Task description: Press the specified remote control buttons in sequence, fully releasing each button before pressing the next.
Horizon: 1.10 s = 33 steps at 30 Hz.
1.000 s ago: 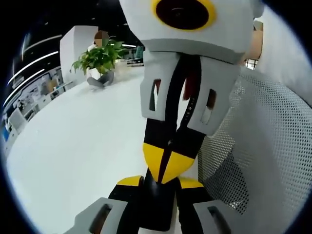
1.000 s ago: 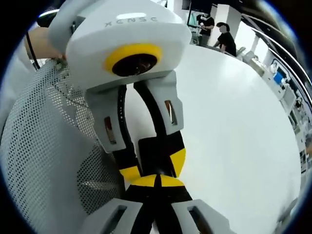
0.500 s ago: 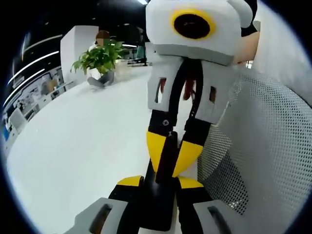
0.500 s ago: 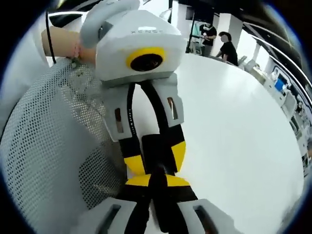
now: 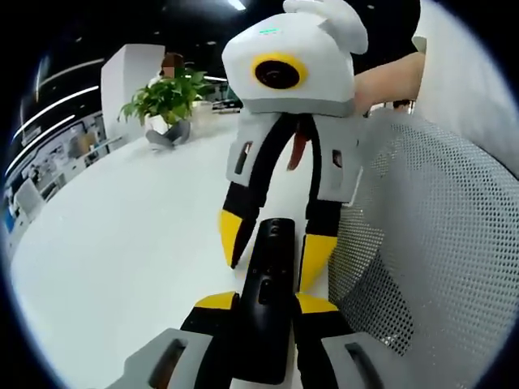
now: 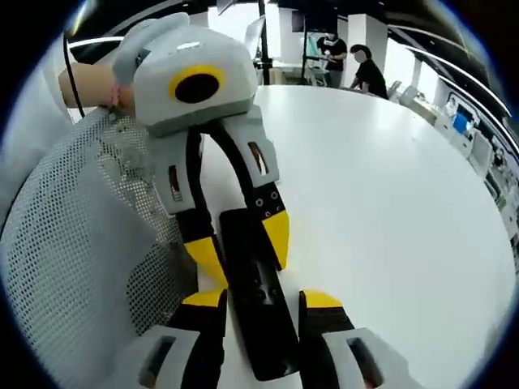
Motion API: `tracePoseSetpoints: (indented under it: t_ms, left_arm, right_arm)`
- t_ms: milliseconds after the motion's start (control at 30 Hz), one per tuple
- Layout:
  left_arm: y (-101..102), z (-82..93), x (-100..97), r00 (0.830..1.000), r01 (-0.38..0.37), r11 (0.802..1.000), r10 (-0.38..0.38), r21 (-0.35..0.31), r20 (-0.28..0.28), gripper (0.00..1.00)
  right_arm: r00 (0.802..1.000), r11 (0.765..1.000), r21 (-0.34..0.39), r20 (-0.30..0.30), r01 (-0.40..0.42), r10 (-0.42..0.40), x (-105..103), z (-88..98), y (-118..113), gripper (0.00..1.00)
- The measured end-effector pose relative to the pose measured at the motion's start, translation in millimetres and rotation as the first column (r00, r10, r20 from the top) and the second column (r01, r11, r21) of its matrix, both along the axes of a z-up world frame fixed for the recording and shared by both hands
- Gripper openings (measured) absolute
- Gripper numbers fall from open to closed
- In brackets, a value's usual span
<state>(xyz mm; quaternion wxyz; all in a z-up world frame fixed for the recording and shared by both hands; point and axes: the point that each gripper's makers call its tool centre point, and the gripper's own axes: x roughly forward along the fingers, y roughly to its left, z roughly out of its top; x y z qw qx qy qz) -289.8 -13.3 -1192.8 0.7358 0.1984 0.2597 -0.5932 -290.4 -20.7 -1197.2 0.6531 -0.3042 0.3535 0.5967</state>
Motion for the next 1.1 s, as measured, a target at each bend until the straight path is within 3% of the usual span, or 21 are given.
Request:
tracePoseSetpoints:
  t_ms: [200,433,533,633,767,833,867,1000,1100]
  left_arm:
    - [-1,0.1,0.5,1.000,-0.001,1.000,0.001,0.003,0.001,0.26]
    - [0,1.2,1.4,0.999,-0.029,0.999,0.030,0.017,-0.038,0.30]
    - [1,5.4,5.4,0.999,-0.041,0.999,0.041,0.000,-0.034,0.35]
    - [2,16.4,14.0,0.993,-0.099,0.994,0.096,-0.046,-0.061,0.39]
    - [11,30.0,25.4,0.986,-0.167,0.985,0.166,-0.035,-0.032,0.51]
    - [21,33.1,27.1,0.984,-0.181,0.983,0.181,0.012,0.004,0.52]
    - [21,37.1,26.1,0.982,-0.187,0.982,0.187,0.004,0.001,0.52]
    - [35,61.5,30.9,0.960,-0.277,0.960,0.278,-0.042,0.023,0.58]
    - [49,83.4,38.5,0.931,-0.354,0.932,0.359,-0.083,0.066,0.61]
  right_arm:
    - [1.000,0.999,0.051,0.003,0.004,-0.004,-4,2.9,1,0.24]
    - [0.999,0.999,0.046,0.035,-0.006,0.005,-2,2.2,2,0.24]
    - [0.999,0.999,0.053,0.036,-0.007,0.005,-2,2.1,2,0.24]
    - [0.999,0.998,0.057,0.035,-0.001,-0.001,-2,1.9,2,0.24]
    - [0.999,0.998,0.065,0.037,0.014,-0.016,-2,1.9,3,0.24]
    - [0.999,0.997,0.070,0.040,0.016,-0.019,-2,1.8,3,0.24]
    - [0.999,0.997,0.073,0.041,0.018,-0.021,-2,1.6,4,0.24]
    - [0.999,0.997,0.078,0.045,0.022,-0.026,-2,1.7,4,0.24]
    - [0.999,0.996,0.082,0.045,0.026,-0.030,-2,1.9,5,0.24]
